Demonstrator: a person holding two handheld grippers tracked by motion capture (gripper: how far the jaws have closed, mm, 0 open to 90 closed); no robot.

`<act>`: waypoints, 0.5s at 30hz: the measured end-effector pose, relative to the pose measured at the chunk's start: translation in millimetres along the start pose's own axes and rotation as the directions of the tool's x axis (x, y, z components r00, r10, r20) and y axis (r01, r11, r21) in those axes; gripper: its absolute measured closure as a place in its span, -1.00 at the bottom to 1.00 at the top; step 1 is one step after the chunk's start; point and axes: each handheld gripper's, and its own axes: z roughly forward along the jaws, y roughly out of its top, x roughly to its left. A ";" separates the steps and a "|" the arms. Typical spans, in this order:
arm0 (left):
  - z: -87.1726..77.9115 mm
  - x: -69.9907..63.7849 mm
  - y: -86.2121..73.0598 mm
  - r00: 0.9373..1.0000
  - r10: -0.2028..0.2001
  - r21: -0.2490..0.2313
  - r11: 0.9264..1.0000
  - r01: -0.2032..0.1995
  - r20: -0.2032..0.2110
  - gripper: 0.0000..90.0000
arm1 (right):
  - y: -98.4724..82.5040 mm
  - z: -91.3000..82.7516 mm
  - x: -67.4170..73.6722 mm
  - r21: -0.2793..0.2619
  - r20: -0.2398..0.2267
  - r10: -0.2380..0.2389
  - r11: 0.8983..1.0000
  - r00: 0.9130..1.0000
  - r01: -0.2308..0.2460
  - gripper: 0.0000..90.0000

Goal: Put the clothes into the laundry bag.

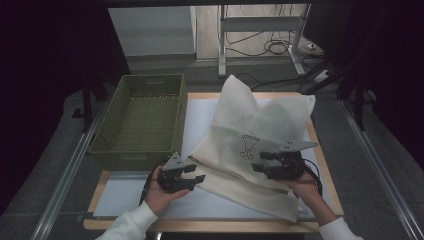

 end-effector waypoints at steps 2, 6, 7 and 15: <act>-0.5 -0.3 -0.1 1.000 0.004 -0.002 1.000 -0.004 -0.001 -0.06 | -1.4 -0.5 -1.1 -0.008 -0.001 0.003 1.000 1.000 -0.003 -0.12; -2.7 -1.4 1.7 1.000 0.011 -0.015 1.000 -0.011 -0.004 -0.13 | -4.3 0.9 -3.8 -0.022 -0.007 0.009 1.000 1.000 -0.009 -0.15; -3.5 -1.8 2.1 1.000 0.012 -0.019 1.000 -0.012 -0.004 -0.15 | -4.7 1.6 -4.1 -0.023 -0.007 0.009 1.000 1.000 -0.009 -0.16; -8.8 -2.2 -0.4 1.000 0.016 -0.028 0.999 -0.017 -0.022 -0.21 | -11.7 1.6 -1.6 -0.014 0.019 -0.007 1.000 1.000 0.008 -0.22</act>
